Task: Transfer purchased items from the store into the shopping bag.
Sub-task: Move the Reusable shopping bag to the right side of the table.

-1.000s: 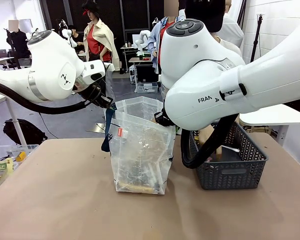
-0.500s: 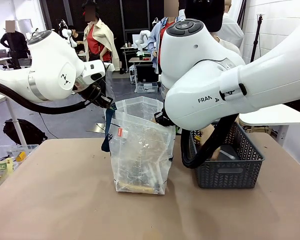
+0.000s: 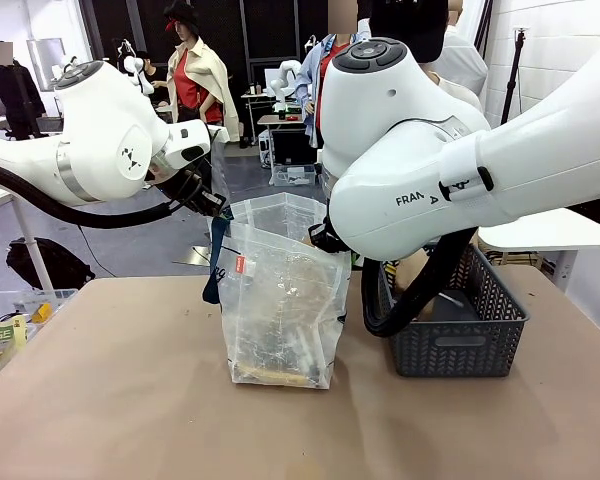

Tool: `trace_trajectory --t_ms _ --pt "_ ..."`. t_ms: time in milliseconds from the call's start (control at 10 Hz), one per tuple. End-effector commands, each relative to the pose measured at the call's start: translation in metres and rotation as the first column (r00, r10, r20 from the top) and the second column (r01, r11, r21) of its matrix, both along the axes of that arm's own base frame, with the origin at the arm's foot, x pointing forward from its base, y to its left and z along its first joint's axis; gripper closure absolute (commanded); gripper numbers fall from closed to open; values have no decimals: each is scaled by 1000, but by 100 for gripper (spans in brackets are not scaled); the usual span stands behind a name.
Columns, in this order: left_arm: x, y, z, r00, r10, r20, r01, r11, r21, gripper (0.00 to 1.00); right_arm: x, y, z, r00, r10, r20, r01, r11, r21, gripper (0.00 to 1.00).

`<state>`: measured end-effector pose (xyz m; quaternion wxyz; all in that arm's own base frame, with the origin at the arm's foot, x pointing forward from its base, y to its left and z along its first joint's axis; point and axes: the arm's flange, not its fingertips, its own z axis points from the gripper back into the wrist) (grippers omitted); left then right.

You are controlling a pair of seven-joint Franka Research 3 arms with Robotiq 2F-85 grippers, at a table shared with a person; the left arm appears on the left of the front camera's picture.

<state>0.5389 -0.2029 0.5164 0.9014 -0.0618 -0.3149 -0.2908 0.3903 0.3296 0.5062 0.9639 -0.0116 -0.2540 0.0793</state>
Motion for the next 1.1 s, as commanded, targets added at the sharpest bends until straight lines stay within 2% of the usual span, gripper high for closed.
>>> trace_trajectory --t_ms 0,1000 --pt "1 3 2 1000 6 3 -6 1000 -2 100 0 -1 -2 1000 -7 -3 7 1000 1 100" --pt "1 3 2 1000 6 3 -6 1000 -2 100 0 -1 -2 1000 -7 -3 7 1000 1 100"
